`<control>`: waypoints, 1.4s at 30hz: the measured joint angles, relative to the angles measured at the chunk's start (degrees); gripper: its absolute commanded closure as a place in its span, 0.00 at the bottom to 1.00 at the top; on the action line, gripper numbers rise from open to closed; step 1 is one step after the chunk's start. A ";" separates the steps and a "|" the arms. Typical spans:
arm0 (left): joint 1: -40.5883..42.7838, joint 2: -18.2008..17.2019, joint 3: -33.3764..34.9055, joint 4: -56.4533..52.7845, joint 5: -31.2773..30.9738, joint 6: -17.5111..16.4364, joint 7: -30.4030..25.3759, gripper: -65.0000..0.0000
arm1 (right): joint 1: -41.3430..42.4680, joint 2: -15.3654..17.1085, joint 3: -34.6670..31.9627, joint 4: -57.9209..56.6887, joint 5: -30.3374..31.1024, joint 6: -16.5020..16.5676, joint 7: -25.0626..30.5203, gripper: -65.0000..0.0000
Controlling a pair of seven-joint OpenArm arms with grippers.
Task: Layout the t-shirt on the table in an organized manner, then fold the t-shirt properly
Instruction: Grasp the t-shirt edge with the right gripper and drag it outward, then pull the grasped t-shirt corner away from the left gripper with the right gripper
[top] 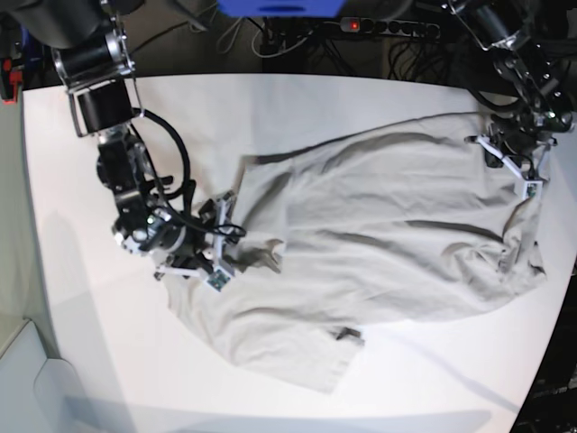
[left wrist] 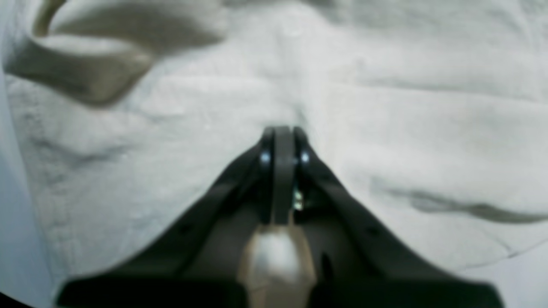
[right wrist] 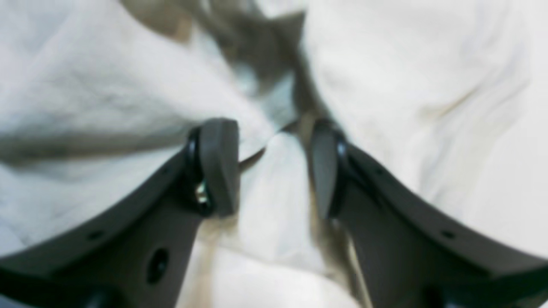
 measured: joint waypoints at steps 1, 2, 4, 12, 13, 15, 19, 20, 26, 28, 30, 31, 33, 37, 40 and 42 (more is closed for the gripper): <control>0.00 -0.04 0.00 0.02 -0.07 0.00 0.04 1.00 | 0.72 -0.04 0.00 -0.57 0.02 0.00 0.04 0.56; 0.00 -0.02 0.00 0.02 -0.22 0.00 0.02 1.00 | 1.38 -0.02 0.02 -1.09 -0.02 0.00 0.07 0.56; 0.00 -0.02 0.00 0.07 -0.22 -0.02 0.02 1.00 | 2.45 -0.04 0.00 -2.45 0.13 0.00 0.39 0.56; 0.00 -0.02 0.00 0.07 -0.20 -0.02 0.02 1.00 | 3.39 -0.44 -0.09 -8.00 0.09 0.00 5.11 0.56; 0.00 -0.02 0.00 0.07 -0.22 -0.02 0.04 1.00 | 3.34 -0.61 -0.09 -8.68 -0.02 0.00 5.22 0.56; 0.00 -0.02 0.00 0.07 -0.17 -0.02 0.00 1.00 | 3.28 -0.96 -0.09 -9.81 0.00 0.00 5.73 0.56; 0.00 -0.02 0.00 0.07 -0.22 0.00 0.02 1.00 | 3.39 -1.14 -0.09 -10.43 -0.02 -0.02 6.82 0.56; 0.00 -0.02 0.00 0.07 -0.17 0.00 0.02 1.00 | 3.37 -1.33 -0.09 -10.43 -0.07 0.00 6.91 0.56; -0.02 -0.02 0.00 0.07 -0.24 -0.02 0.02 1.00 | 4.02 -2.43 -0.22 -10.51 -0.02 0.00 7.19 0.68; -0.02 -0.02 0.00 0.07 -0.20 -0.02 0.02 1.00 | 4.13 -2.38 -0.20 -10.40 -0.04 0.00 7.10 0.87; -0.02 -0.02 0.00 0.07 -0.17 0.00 0.00 1.00 | 4.07 -2.38 -0.22 -9.86 -0.07 0.00 6.84 1.00; 0.00 -0.02 0.00 0.07 -0.20 -0.02 0.02 1.00 | 3.89 -2.36 -0.20 -8.85 -0.13 0.00 6.40 1.00; -0.04 -0.02 0.00 0.07 -0.22 -0.02 0.04 1.00 | 3.23 -2.03 -0.22 -5.40 -0.20 0.00 5.55 1.00; -0.04 -0.02 0.00 0.11 -0.22 -0.02 0.04 1.00 | -2.38 1.73 0.46 8.11 0.33 0.04 1.51 1.00; -0.11 0.00 0.07 0.11 0.02 -0.02 0.11 1.00 | -10.40 3.85 4.52 18.93 -0.52 -0.07 -1.97 1.00; -0.22 0.02 0.09 0.11 0.22 -0.02 0.17 1.00 | -14.75 3.80 7.54 25.51 -0.22 0.15 -3.98 1.00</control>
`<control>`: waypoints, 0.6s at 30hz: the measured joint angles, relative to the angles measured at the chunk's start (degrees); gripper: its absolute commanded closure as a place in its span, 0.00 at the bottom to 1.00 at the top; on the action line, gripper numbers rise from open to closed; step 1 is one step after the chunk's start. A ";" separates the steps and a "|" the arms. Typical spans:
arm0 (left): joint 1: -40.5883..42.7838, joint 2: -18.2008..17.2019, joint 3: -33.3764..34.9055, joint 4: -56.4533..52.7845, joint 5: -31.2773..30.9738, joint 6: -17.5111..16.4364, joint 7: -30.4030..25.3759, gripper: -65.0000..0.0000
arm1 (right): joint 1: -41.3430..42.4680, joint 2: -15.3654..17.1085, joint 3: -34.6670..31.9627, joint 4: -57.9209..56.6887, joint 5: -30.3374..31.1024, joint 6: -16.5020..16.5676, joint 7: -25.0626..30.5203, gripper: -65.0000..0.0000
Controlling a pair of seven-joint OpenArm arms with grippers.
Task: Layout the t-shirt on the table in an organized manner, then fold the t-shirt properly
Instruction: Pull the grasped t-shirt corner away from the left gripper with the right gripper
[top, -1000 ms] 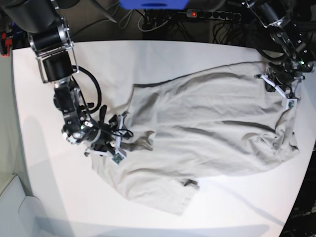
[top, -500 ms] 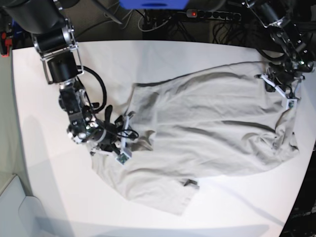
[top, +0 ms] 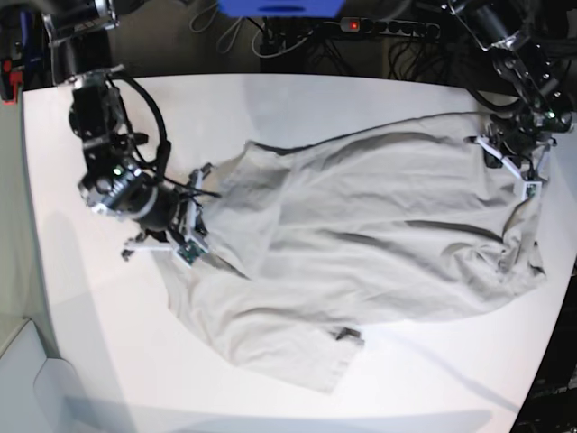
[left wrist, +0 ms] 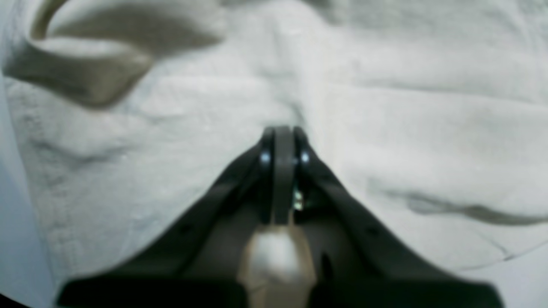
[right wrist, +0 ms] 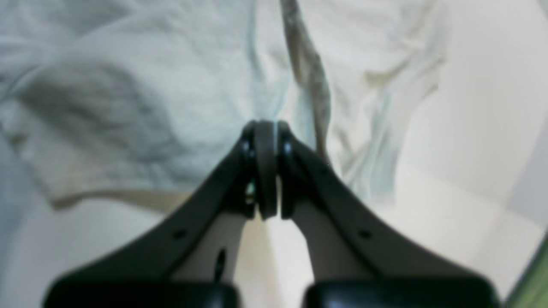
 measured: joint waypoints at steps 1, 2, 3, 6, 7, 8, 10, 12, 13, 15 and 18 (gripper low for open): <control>-0.20 0.13 -0.02 0.00 0.00 0.00 0.17 1.00 | -1.86 -0.22 1.97 3.39 0.26 0.02 -0.94 1.00; -0.68 0.15 0.00 -0.11 0.00 -0.02 0.44 1.00 | -3.45 -0.33 4.20 6.47 0.66 0.09 -1.79 1.00; -0.90 0.09 0.02 -0.17 0.04 -0.02 0.57 1.00 | -4.98 -0.37 6.43 9.53 0.94 0.07 -3.04 1.00; -1.18 0.13 0.04 -0.20 0.22 -0.02 0.59 1.00 | -10.40 -0.31 12.04 15.26 0.44 0.07 -6.47 1.00; -1.16 0.15 0.04 -0.24 0.20 -0.02 0.59 1.00 | -12.87 -0.31 13.84 16.24 0.87 0.07 -7.04 1.00; -1.20 0.15 0.09 -0.26 0.20 -0.02 0.68 1.00 | -15.23 -0.33 15.34 16.70 1.03 -0.02 -7.26 1.00; -1.81 0.26 0.07 -0.28 0.22 -0.02 1.46 1.00 | -19.54 -0.42 16.98 16.76 0.92 0.13 -7.85 1.00; -2.75 0.33 0.24 -0.44 0.81 0.00 1.64 1.00 | -23.80 -1.07 17.44 16.85 0.74 -0.11 -7.13 1.00; -3.08 0.28 0.28 -0.55 0.81 -0.02 1.60 1.00 | -26.08 -1.95 17.64 17.14 0.85 0.02 -7.21 1.00; -3.26 0.28 0.28 -0.55 0.83 0.00 1.62 1.00 | -29.59 -3.74 17.55 17.16 0.72 0.04 -7.45 1.00; -3.56 0.28 0.15 -0.61 -0.31 0.00 2.23 1.00 | -32.85 -6.14 17.29 17.68 0.66 0.09 -6.34 1.00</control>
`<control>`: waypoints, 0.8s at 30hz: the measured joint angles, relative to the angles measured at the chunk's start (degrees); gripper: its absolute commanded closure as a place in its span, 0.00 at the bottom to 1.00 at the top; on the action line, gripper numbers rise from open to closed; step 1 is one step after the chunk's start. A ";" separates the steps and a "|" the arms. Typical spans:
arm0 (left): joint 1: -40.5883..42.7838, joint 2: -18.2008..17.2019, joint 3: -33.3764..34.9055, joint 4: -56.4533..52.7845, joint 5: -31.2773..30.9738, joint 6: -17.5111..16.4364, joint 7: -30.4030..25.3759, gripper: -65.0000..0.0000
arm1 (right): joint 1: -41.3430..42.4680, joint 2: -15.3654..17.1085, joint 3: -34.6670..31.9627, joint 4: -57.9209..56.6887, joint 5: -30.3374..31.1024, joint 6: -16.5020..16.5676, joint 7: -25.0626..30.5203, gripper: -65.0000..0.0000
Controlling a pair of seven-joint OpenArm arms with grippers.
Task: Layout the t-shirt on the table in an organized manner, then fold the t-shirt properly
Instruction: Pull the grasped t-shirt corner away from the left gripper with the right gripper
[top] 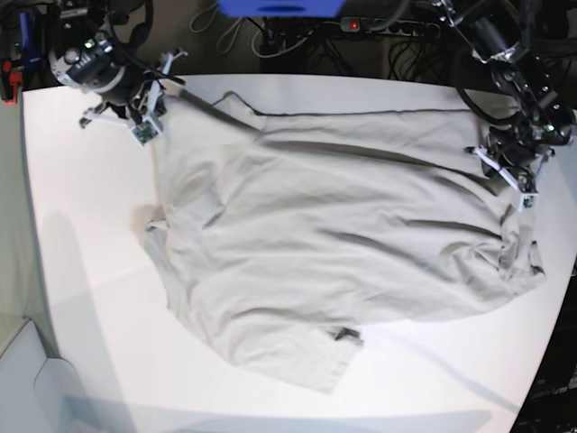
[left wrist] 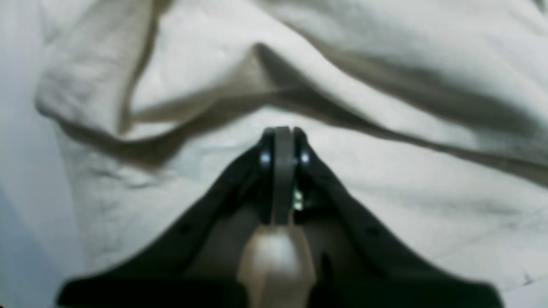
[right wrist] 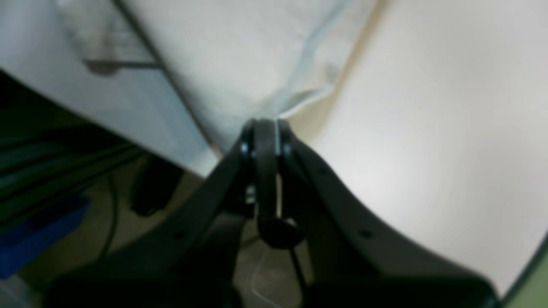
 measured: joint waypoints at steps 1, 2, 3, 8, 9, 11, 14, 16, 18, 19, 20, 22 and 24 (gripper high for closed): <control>-0.15 -0.15 -0.09 0.00 -1.90 0.02 -0.22 1.00 | -0.63 -0.81 0.00 0.42 -0.02 -0.04 1.55 1.00; -0.24 -0.26 0.02 0.00 -3.50 0.02 -0.22 1.00 | -1.09 -1.38 -0.07 0.66 0.17 0.20 2.34 1.00; -0.39 -0.37 0.13 0.02 -5.60 0.00 0.85 1.00 | -1.55 -1.81 -0.11 0.76 0.22 1.22 3.15 1.00; 0.15 -2.78 -0.07 2.05 -13.09 0.20 7.50 1.00 | -2.89 -2.69 -2.05 0.72 -0.07 6.34 2.38 1.00; 0.13 -2.93 -0.15 3.37 -14.14 0.20 7.80 1.00 | -2.91 -2.89 -2.36 0.72 0.02 6.36 2.89 1.00; 0.37 -2.97 -0.07 6.01 -15.82 0.20 8.31 1.00 | -3.26 -3.21 -2.40 0.72 0.00 6.34 3.17 1.00; 2.23 -2.75 0.00 10.51 -16.02 0.02 8.70 1.00 | -3.54 -3.06 -2.36 0.72 -0.07 6.34 2.73 1.00; 3.23 -2.58 -0.09 12.35 -15.91 0.00 8.98 1.00 | -3.78 -2.62 -2.38 0.72 -0.02 6.34 2.82 1.00; 3.30 -2.49 -0.09 13.18 -15.69 0.00 9.07 1.00 | -5.09 -1.18 -2.51 0.72 -0.20 6.27 3.02 0.99; 3.30 -2.58 -0.07 13.49 -15.91 0.00 8.81 0.99 | -5.97 -0.13 -2.60 0.72 -0.02 6.34 2.93 0.96; 3.32 -2.67 -0.09 13.53 -16.04 0.00 8.63 0.99 | -6.54 0.31 -2.73 0.72 -0.33 6.34 2.38 0.91; 3.45 -2.73 -0.09 13.35 -15.58 0.00 8.87 0.99 | -6.67 1.14 -3.65 0.68 -0.68 6.36 2.14 0.81; 3.50 -2.62 -0.09 13.29 -15.58 0.00 8.92 0.99 | -6.29 1.84 -3.69 0.70 0.02 6.34 3.06 0.72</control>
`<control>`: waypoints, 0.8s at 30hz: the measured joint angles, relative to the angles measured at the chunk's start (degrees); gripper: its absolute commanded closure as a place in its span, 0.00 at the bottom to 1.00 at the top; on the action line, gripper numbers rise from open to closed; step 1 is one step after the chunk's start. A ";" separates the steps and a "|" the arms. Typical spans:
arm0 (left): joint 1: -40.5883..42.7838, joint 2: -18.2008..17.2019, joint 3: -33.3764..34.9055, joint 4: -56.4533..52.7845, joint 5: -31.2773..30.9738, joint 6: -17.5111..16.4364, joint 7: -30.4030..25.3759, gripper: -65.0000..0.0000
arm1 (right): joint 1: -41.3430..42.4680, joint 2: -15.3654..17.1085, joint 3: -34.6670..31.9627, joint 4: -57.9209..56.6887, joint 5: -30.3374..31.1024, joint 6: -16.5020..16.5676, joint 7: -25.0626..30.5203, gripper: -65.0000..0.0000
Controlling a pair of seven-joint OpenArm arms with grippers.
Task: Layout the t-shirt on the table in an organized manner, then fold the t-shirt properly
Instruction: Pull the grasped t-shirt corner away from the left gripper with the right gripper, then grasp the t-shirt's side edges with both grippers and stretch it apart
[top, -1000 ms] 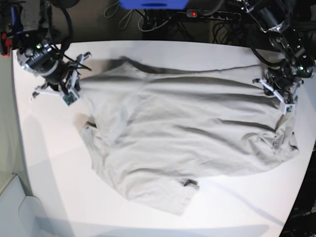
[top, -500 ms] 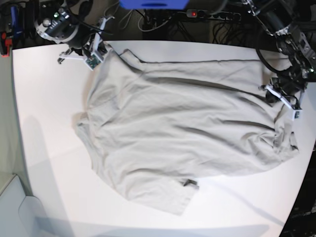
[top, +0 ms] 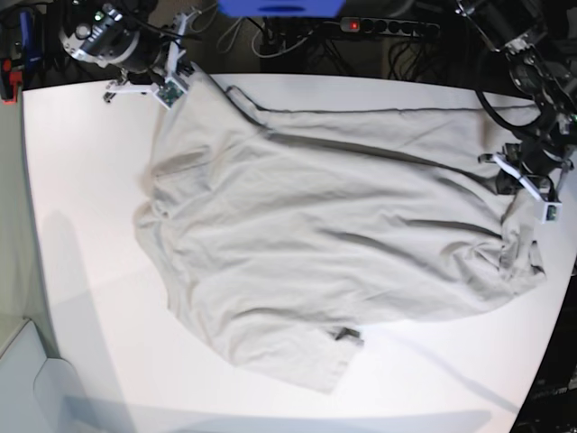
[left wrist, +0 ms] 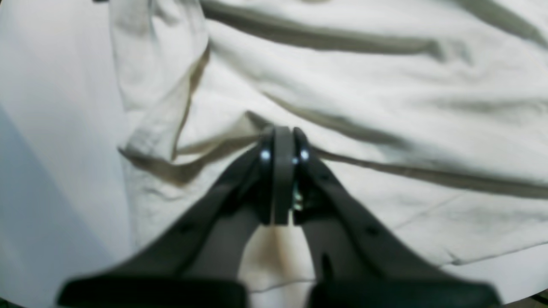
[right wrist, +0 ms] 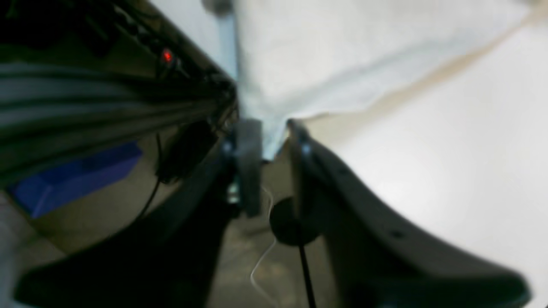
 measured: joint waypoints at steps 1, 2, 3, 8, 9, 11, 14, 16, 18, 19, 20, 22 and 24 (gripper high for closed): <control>-0.02 0.00 0.02 0.00 -0.22 0.00 -0.09 0.98 | 0.20 0.24 0.44 0.00 -0.09 0.00 0.00 0.67; -0.04 -0.02 0.02 0.00 -0.28 0.00 -0.07 0.94 | 0.20 0.52 0.72 0.00 -0.09 0.00 -0.07 0.64; -0.02 0.02 0.00 0.02 -0.28 0.00 -0.07 0.89 | 0.07 0.87 1.33 0.00 -0.04 0.02 -0.09 0.61; -0.04 0.07 0.02 0.22 -0.26 0.00 -0.26 0.45 | 0.74 1.33 13.66 -0.02 0.00 0.04 -0.04 0.58; -0.04 0.09 0.02 0.22 -0.26 0.00 -0.26 0.39 | 1.55 1.42 16.50 -0.02 -0.02 0.04 -0.11 0.59; -1.14 0.22 -0.04 0.20 -0.11 0.02 0.13 0.34 | 5.14 1.51 20.24 -0.13 -0.76 0.04 -0.96 0.59; -4.90 0.37 0.28 0.04 -0.33 0.00 -0.09 0.34 | 12.76 1.68 20.96 -0.20 0.24 0.20 -0.22 0.59; -7.52 1.31 0.50 0.02 -0.22 0.11 -0.59 0.34 | 17.97 1.51 18.99 -0.26 -0.17 0.17 -0.55 0.59; -9.16 2.78 0.42 -1.46 -0.04 0.22 -0.72 0.34 | 22.75 1.33 14.88 -0.72 -0.87 0.22 -1.09 0.59; -10.08 3.43 0.42 -3.41 0.07 0.22 -0.57 0.34 | 25.40 1.33 11.98 -1.66 -0.57 0.20 -0.87 0.58; -11.10 3.93 0.35 -5.68 0.35 0.46 -0.39 0.34 | 27.80 1.31 9.25 -2.75 -0.04 0.44 -0.66 0.58; -13.73 4.50 0.39 -11.39 0.70 0.66 -0.50 0.34 | 32.72 1.16 4.17 -5.42 0.39 0.44 -0.15 0.58; -16.04 4.48 0.57 -17.44 2.12 0.37 -3.26 0.34 | 36.96 0.02 1.03 -10.60 0.17 0.39 0.22 0.58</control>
